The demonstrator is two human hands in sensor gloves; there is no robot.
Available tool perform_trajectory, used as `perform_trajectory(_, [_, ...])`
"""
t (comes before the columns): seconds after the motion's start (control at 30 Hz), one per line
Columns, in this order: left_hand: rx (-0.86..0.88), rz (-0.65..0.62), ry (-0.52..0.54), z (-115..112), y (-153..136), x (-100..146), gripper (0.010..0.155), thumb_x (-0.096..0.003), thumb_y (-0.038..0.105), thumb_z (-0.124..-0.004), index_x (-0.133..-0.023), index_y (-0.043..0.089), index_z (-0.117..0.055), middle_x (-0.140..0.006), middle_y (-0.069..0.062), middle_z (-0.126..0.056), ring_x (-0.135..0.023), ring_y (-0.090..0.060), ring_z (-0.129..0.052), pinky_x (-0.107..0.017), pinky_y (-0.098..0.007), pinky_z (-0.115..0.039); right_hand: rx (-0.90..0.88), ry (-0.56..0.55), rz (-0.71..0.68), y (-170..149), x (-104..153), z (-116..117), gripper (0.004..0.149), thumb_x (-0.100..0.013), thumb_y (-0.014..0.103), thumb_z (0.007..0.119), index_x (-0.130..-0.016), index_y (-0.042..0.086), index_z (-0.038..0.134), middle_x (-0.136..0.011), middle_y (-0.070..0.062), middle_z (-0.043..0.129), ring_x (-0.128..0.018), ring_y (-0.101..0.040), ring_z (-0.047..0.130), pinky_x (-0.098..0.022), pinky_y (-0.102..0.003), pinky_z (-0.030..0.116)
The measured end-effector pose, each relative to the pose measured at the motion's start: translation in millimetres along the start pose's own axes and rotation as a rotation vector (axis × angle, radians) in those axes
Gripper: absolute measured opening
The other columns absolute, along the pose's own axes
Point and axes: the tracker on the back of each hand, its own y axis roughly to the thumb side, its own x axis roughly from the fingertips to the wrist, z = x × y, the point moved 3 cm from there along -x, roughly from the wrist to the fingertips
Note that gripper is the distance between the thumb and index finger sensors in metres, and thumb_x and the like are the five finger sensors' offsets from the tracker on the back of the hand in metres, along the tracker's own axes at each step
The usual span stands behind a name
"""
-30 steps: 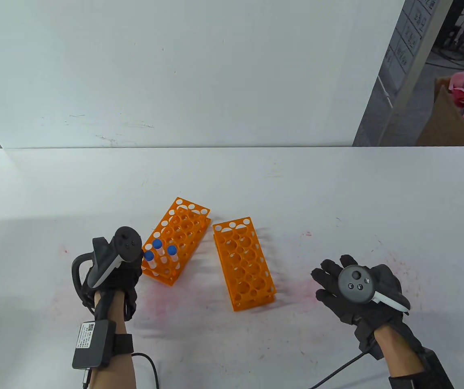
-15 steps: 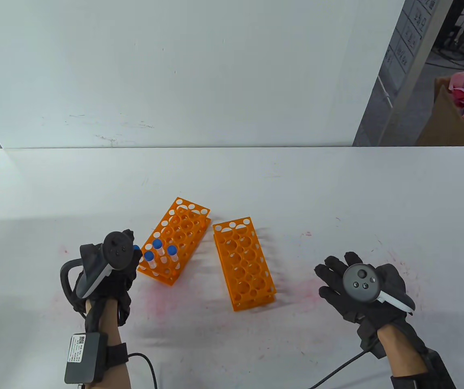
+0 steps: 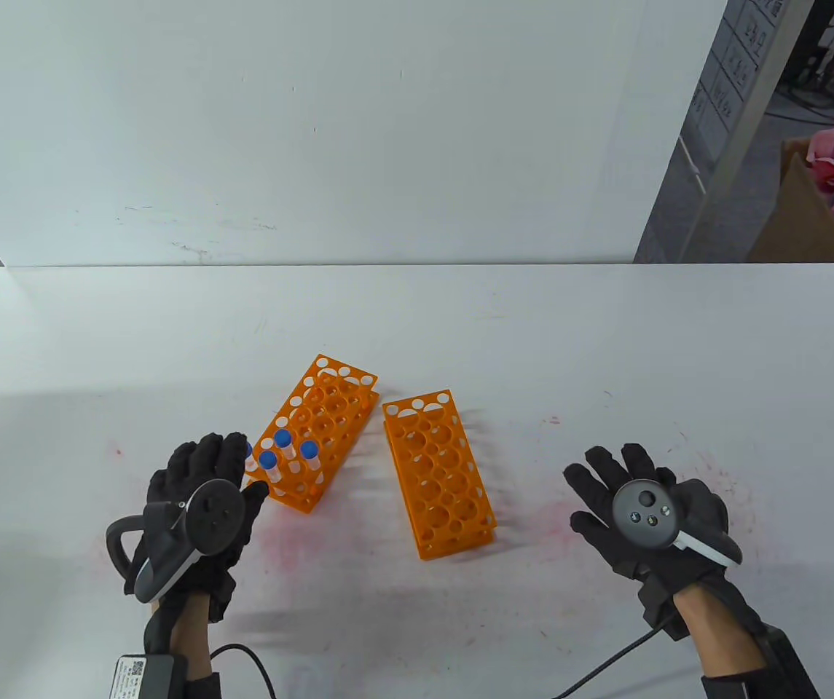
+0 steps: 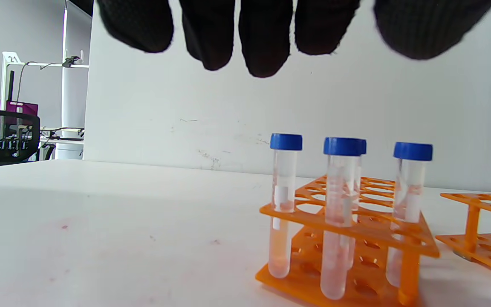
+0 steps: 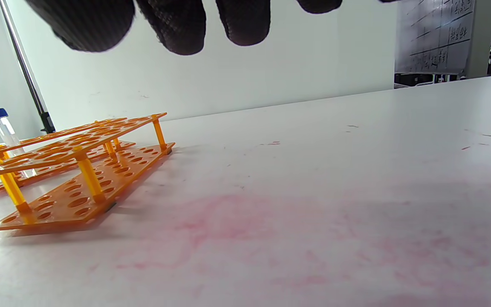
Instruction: Transfer 4 test tubes between racks (Left hand only)
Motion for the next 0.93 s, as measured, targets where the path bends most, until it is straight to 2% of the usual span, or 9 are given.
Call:
perform_trajectory(0.07, [-0.001,-0.024,0.009,-6.1,4.8,2.5,0.071,-0.0468,0.060,-0.067,-0.110,0.033,-0.051,-0.120,-0.006,-0.057,-0.110,-0.040,-0.059,-0.072,-0.065,-0.061,0.010,-0.008,0.004,-1.5,0.3,-2.2,0.064,-0.053,0.054,0.058,-0.110,0.030,0.041,-0.121,-0.011,0.032,-0.102,-0.054,0.022,-0.066,-0.078,0.031])
perform_trajectory(0.17, [-0.037,-0.052,0.078,-9.1,13.6,5.5,0.070,-0.0459,0.060,-0.068,-0.109,0.033,-0.054,-0.119,-0.003,-0.059,-0.110,-0.038,-0.061,-0.072,-0.064,-0.062,0.011,-0.048,0.021,-6.1,1.1,-6.8,0.065,-0.053,0.055,0.058,-0.110,0.030,0.040,-0.121,-0.011,0.029,-0.102,-0.054,0.020,-0.066,-0.078,0.030])
perform_trajectory(0.37, [-0.035,-0.031,0.030,-13.2,12.7,8.4,0.071,-0.0463,0.061,-0.067,-0.110,0.034,-0.051,-0.121,-0.003,-0.055,-0.111,-0.039,-0.057,-0.073,-0.065,-0.061,0.060,-0.016,0.022,-5.2,-1.5,3.1,0.067,-0.053,0.056,0.058,-0.111,0.031,0.034,-0.121,-0.011,0.022,-0.102,-0.054,0.016,-0.065,-0.078,0.027])
perform_trajectory(0.47, [-0.051,-0.038,0.026,-13.8,10.4,9.9,0.071,-0.0463,0.061,-0.067,-0.110,0.034,-0.050,-0.122,-0.003,-0.054,-0.112,-0.039,-0.057,-0.073,-0.065,-0.061,0.045,-0.016,0.035,-3.3,-3.0,3.5,0.068,-0.053,0.057,0.058,-0.111,0.032,0.034,-0.121,-0.010,0.024,-0.103,-0.054,0.020,-0.067,-0.077,0.031])
perform_trajectory(0.67, [-0.036,-0.032,-0.015,-21.6,7.1,9.3,0.072,-0.0464,0.061,-0.067,-0.110,0.034,-0.049,-0.123,-0.003,-0.048,-0.112,-0.040,-0.054,-0.073,-0.065,-0.060,0.056,0.002,0.063,-7.7,0.3,4.6,0.069,-0.052,0.058,0.058,-0.111,0.033,0.033,-0.121,-0.010,0.024,-0.103,-0.054,0.019,-0.066,-0.078,0.030])
perform_trajectory(0.93, [0.001,0.013,-0.021,-20.5,-4.3,10.2,0.070,-0.0469,0.060,-0.067,-0.110,0.034,-0.051,-0.122,-0.006,-0.051,-0.111,-0.040,-0.056,-0.073,-0.064,-0.062,0.075,0.027,0.062,-2.7,-0.6,7.7,0.068,-0.053,0.058,0.058,-0.111,0.032,0.033,-0.121,-0.010,0.025,-0.103,-0.054,0.019,-0.066,-0.078,0.030])
